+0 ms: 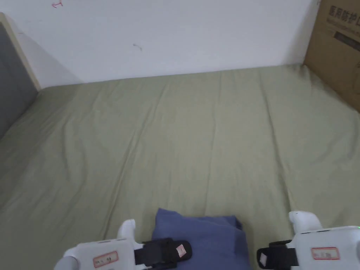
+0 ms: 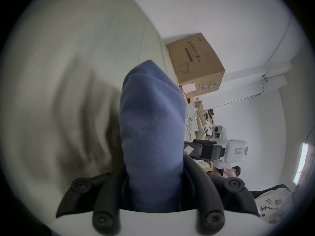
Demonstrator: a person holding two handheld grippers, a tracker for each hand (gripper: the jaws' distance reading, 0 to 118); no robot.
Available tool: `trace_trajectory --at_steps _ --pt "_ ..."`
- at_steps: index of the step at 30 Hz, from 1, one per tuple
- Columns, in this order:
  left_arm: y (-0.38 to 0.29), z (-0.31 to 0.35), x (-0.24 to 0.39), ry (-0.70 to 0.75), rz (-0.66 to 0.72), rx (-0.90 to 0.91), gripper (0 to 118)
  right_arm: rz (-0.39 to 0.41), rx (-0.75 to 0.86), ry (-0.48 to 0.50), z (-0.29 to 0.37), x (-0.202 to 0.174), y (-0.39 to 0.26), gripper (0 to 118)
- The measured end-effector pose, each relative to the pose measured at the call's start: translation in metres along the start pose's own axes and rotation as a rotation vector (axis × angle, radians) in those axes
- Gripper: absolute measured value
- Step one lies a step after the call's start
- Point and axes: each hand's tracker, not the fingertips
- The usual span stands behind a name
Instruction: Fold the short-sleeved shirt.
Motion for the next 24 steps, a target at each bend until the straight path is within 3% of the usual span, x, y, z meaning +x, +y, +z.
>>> trace_trajectory --at_steps 2,9,14,15,17,18,19,20,24 --pt "0.018 0.044 0.0 0.084 -0.037 0.026 25 0.032 0.013 -0.004 0.015 -0.015 0.003 0" --pt "0.069 0.206 -0.031 0.522 -0.063 0.06 25 0.018 0.041 0.036 0.037 -0.045 0.013 0" --pt "0.08 0.248 -0.045 0.991 -0.166 -0.02 28 0.051 0.03 0.003 0.031 -0.058 0.013 0" --pt "0.081 0.252 -0.048 1.064 -0.185 -0.036 41 0.054 0.027 -0.003 0.03 -0.06 0.013 0" --pt "0.08 0.258 -0.055 1.158 -0.207 -0.049 82 0.052 0.021 -0.01 0.029 -0.064 0.013 0" --pt "0.079 0.262 -0.057 1.199 -0.203 -0.054 92 0.05 0.021 -0.01 0.028 -0.065 0.012 0" --pt "0.077 0.267 -0.058 1.225 -0.221 -0.022 92 0.047 0.021 -0.007 0.028 -0.066 0.011 0" --pt "0.074 0.274 -0.053 1.218 -0.244 0.027 115 0.045 0.021 -0.006 0.029 -0.067 0.011 0" --pt "0.069 0.28 -0.029 1.05 -0.216 0.179 115 0.049 0.038 -0.023 0.033 -0.069 0.011 0"
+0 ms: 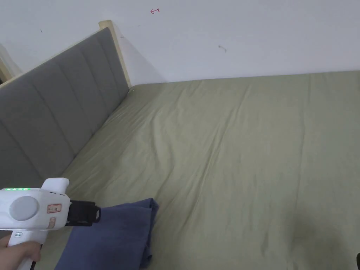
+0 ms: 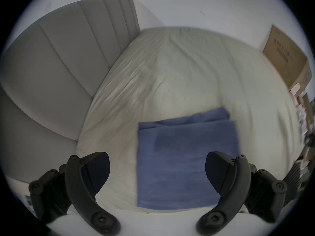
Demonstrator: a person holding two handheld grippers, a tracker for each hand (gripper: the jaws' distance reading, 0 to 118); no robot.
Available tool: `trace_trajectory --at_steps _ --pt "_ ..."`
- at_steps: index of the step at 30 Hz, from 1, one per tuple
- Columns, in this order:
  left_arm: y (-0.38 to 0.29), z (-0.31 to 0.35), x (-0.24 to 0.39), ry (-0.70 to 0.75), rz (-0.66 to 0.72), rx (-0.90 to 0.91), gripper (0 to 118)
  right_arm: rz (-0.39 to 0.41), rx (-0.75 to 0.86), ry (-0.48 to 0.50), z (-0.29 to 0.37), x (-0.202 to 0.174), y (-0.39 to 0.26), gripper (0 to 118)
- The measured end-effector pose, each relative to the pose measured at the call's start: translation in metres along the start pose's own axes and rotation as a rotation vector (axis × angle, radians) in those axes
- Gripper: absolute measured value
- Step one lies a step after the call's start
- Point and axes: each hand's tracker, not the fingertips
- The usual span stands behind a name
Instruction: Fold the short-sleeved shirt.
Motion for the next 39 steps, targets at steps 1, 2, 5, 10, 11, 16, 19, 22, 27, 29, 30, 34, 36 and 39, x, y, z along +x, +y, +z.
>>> trace_trajectory --at_steps 1,2,5,10,11,16,19,22,27,29,30,34,36,39 --pt "-0.002 0.006 0.012 -0.042 0.026 0.029 115 0.002 0.009 -0.005 0.002 0.001 0.001 0" --pt "-0.005 0.012 0.027 -0.08 0.037 0.045 115 0.002 0.015 -0.007 0.004 0.001 0.002 0" --pt "-0.015 0.02 0.087 -0.229 0.035 0.057 115 -0.003 0.033 -0.018 0.008 0.002 0.004 0" --pt "-0.028 0.02 0.196 -0.446 0.035 -0.032 39 0.001 0.03 -0.074 0.015 0.001 0.005 0" --pt "-0.028 0.022 0.213 -0.474 0.044 -0.022 11 0.007 0.023 -0.124 0.018 -0.001 0.005 0" --pt "-0.01 0.068 0.292 -0.524 -0.054 0.267 4 0.04 0.141 -0.229 0.046 -0.009 0.012 0" --pt "-0.006 0.102 0.317 -0.403 -0.12 0.56 4 0.09 0.349 -0.212 0.074 -0.02 0.02 0" --pt "-0.013 0.133 0.339 -0.314 -0.152 0.798 4 0.177 0.643 -0.251 0.1 -0.032 0.018 0" --pt "-0.034 0.159 0.366 -0.125 -0.19 1.011 4 0.315 1.064 -0.422 0.114 -0.046 -0.004 0" --pt "-0.04 0.164 0.369 -0.138 -0.175 1.029 4 0.294 1.1 -0.433 0.115 -0.049 -0.004 0" --pt "-0.043 0.167 0.369 -0.147 -0.158 1.028 4 0.272 1.104 -0.412 0.117 -0.048 -0.004 0" --pt "-0.044 0.174 0.366 -0.162 -0.092 1.043 5 0.256 1.094 -0.399 0.118 -0.046 0.002 0" --pt "-0.041 0.175 0.368 -0.13 -0.094 1.032 14 0.27 1.077 -0.327 0.122 -0.043 0.002 15" --pt "-0.04 0.177 0.364 -0.181 -0.099 1.012 67 0.262 1.083 -0.381 0.121 -0.045 0.002 54"
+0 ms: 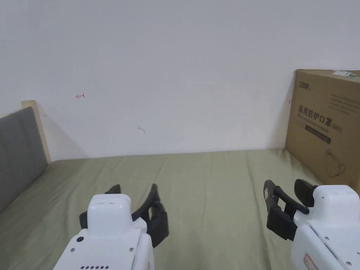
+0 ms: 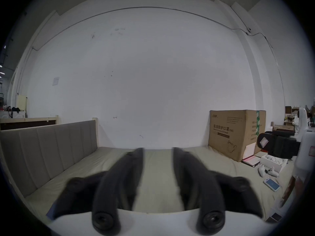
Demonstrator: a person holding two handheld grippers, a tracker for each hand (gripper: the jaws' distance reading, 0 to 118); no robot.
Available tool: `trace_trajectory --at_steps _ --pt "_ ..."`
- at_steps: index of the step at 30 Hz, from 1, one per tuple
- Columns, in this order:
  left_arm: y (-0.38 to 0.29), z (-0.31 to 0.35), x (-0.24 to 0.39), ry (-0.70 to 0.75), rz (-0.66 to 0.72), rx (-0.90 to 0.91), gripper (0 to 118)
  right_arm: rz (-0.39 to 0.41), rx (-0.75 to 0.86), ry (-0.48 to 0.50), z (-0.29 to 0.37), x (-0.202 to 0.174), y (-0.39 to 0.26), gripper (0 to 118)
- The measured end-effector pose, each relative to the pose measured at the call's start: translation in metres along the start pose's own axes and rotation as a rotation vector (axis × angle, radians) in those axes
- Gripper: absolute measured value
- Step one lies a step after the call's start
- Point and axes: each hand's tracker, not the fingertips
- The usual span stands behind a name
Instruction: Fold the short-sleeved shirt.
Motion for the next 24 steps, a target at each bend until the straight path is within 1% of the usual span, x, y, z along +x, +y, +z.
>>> trace_trajectory --at_steps 1,2,3,4,5,7,9,11,16,19,24 --pt "0.0 -0.003 -0.002 -0.001 0.006 -0.003 85 -0.001 -0.006 -0.002 -0.001 0.0 0.0 62" --pt "-0.001 -0.003 -0.002 0.002 0.011 -0.01 103 -0.001 -0.015 -0.007 -0.002 -0.002 0.0 76" --pt "-0.001 -0.003 -0.002 0.006 0.017 -0.014 118 0.001 -0.033 -0.02 -0.005 -0.003 -0.001 103" --pt "-0.002 -0.002 -0.002 0.001 0.024 -0.015 118 -0.004 -0.037 -0.016 -0.006 -0.003 -0.002 117" --pt "-0.004 0.0 -0.008 -0.003 0.032 -0.006 118 -0.011 -0.046 -0.016 -0.004 -0.003 -0.005 118" --pt "-0.007 0.002 -0.008 -0.01 0.025 -0.007 118 0.003 -0.007 -0.026 -0.002 -0.005 0.001 118" --pt "-0.007 -0.004 -0.007 0.036 -0.02 -0.012 118 0.016 -0.008 -0.033 -0.003 -0.006 0.002 118" --pt "-0.008 -0.004 -0.007 0.048 -0.025 -0.019 118 0.018 -0.009 -0.03 -0.002 -0.007 0.001 118" --pt "-0.005 -0.007 -0.012 -0.001 0.0 -0.028 118 0.009 -0.019 -0.024 -0.004 -0.009 0.0 118" --pt "-0.003 -0.011 -0.012 0.036 -0.006 -0.039 118 0.01 -0.034 -0.015 -0.005 -0.012 -0.002 118" --pt "-0.002 -0.016 -0.016 0.067 0.024 -0.059 118 0.031 -0.027 -0.005 -0.003 -0.017 -0.003 118"
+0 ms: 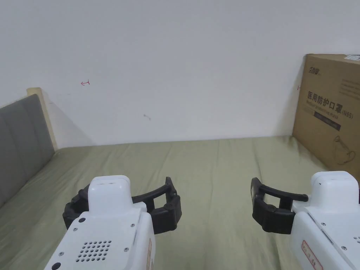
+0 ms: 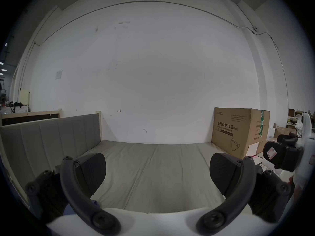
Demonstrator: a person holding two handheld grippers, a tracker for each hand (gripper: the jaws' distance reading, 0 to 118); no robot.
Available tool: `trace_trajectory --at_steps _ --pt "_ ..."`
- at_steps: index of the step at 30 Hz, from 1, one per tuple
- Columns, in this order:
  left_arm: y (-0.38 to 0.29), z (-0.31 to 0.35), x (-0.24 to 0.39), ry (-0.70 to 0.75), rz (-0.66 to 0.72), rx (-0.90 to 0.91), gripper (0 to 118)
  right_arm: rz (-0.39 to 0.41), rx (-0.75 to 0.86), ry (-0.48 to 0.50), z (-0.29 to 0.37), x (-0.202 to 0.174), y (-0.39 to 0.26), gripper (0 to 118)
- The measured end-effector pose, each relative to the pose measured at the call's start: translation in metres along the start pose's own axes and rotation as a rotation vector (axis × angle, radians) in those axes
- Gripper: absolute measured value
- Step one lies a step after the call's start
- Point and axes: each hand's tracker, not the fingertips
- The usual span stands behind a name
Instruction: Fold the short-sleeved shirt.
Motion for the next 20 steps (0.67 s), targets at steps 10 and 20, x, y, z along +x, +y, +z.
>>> trace_trajectory --at_steps 10,20 --pt "0.003 -0.002 0.0 0.015 0.014 -0.031 118 0.007 -0.049 0.007 -0.006 -0.006 -0.011 118" --pt "-0.007 -0.012 -0.001 0.026 0.073 -0.076 118 0.012 -0.055 0.012 -0.008 -0.008 -0.014 118"
